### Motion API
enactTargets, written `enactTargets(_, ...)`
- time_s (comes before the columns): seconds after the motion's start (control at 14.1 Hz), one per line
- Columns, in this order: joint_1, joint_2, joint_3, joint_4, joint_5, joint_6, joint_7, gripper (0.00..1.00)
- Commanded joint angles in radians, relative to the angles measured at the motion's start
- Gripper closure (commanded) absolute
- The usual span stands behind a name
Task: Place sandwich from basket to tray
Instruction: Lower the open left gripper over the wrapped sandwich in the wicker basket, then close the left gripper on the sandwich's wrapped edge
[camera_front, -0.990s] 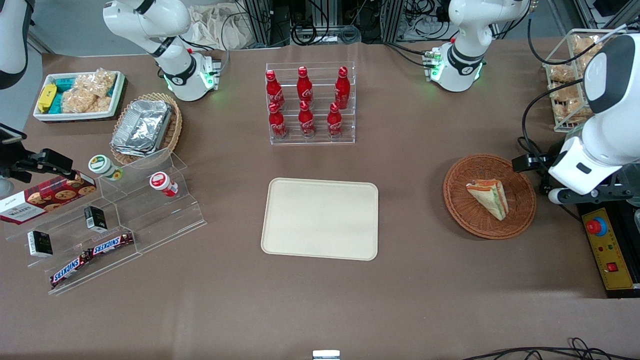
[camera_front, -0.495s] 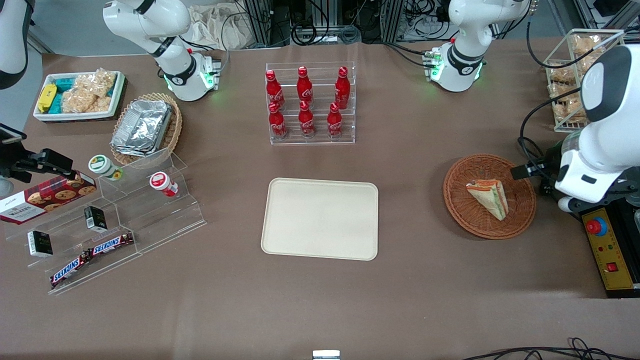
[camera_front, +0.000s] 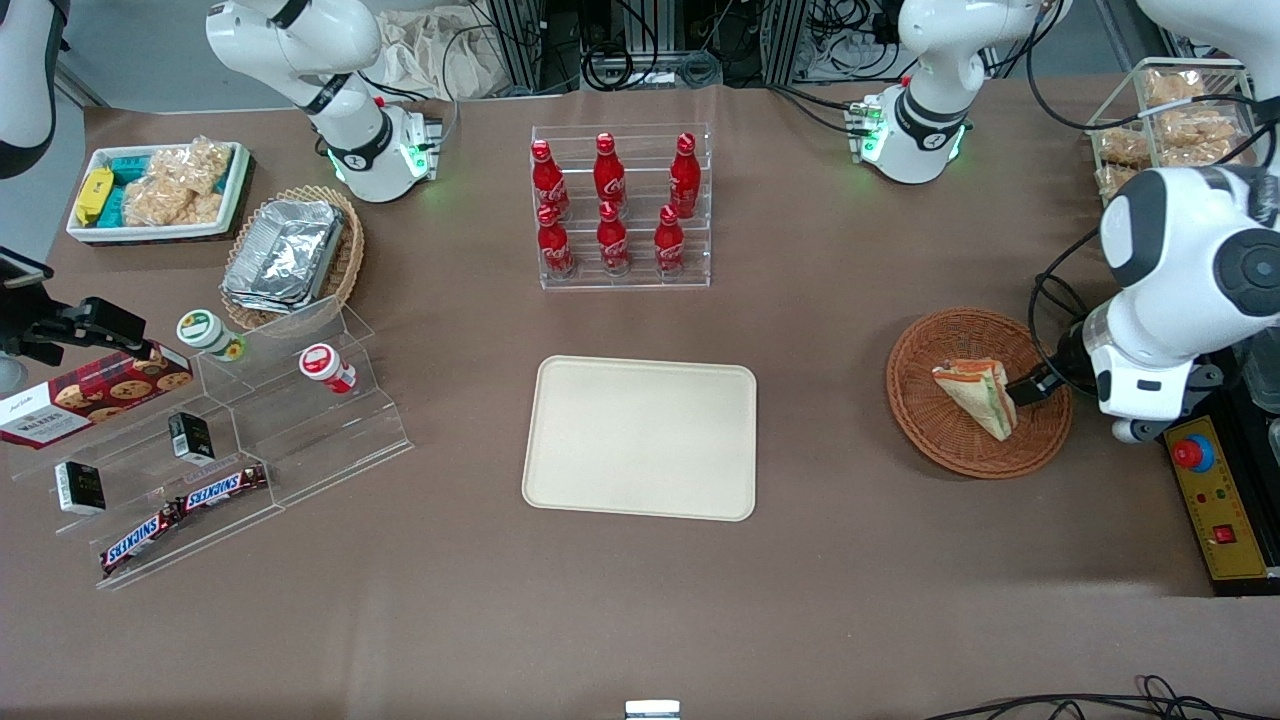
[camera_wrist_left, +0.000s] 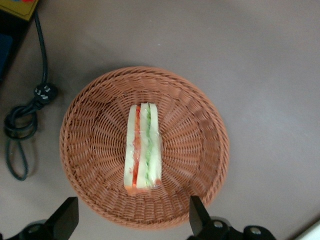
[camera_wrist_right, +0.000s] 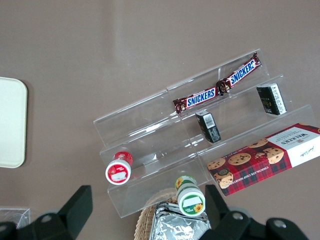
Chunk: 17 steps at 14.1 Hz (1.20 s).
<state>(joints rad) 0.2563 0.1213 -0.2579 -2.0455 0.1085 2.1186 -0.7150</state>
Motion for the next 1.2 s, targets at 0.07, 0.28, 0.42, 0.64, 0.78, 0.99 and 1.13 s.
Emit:
enactTargets(0.07, 0.014, -0.075, -0.009, -0.205, 0.0, 0.207, -0.109, 0.01)
enactTargets(0.28, 0.017, -0.054, -0.009, -0.246, -0.001, 0.297, -0.113, 0.01)
enactTargets(0.42, 0.031, -0.039, -0.009, -0.304, 0.0, 0.398, -0.113, 0.01)
enactTargets(0.64, 0.034, -0.017, -0.004, -0.364, 0.002, 0.501, -0.11, 0.01)
enactTargets(0.78, 0.052, 0.006, -0.004, -0.38, 0.008, 0.541, -0.109, 0.01)
enactTargets(0.99, 0.074, 0.037, -0.006, -0.38, 0.011, 0.566, -0.107, 0.01)
enactTargets(1.13, 0.072, 0.063, -0.006, -0.371, 0.011, 0.577, -0.109, 0.22)
